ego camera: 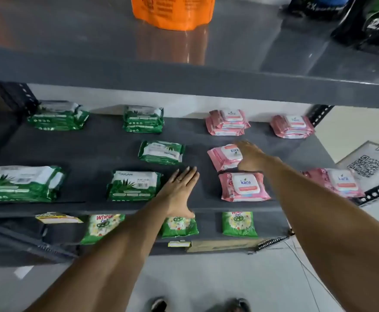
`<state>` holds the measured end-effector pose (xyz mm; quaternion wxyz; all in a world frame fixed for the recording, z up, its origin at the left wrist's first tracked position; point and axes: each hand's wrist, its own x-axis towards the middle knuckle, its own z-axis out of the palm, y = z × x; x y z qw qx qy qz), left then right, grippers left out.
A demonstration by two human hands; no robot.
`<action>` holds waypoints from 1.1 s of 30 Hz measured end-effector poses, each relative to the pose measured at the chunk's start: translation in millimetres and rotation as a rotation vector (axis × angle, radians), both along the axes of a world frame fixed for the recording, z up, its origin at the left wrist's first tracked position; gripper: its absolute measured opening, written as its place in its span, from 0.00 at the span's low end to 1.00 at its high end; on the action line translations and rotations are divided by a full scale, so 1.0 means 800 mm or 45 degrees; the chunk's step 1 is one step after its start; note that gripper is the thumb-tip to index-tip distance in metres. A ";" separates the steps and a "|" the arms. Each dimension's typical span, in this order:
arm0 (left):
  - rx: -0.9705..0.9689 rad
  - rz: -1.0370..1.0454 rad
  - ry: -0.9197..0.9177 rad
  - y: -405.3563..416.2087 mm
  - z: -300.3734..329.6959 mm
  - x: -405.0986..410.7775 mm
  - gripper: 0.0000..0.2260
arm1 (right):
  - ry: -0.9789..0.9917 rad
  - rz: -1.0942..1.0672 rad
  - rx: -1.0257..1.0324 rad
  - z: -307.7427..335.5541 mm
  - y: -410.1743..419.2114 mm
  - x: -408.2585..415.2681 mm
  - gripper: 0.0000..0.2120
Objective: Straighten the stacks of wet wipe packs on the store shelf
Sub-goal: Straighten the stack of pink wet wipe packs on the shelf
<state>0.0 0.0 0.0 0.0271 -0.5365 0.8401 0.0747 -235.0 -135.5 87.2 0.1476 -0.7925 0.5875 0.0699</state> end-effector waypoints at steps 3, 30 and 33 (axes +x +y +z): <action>-0.029 -0.004 0.006 0.000 0.001 0.000 0.57 | 0.110 -0.018 0.142 0.006 -0.013 0.018 0.49; -0.035 0.019 0.006 0.000 0.000 0.000 0.56 | 0.070 0.019 0.074 0.060 0.114 -0.038 0.47; -0.019 0.034 0.008 0.001 0.001 -0.001 0.56 | 0.172 0.103 0.013 0.063 0.109 -0.034 0.39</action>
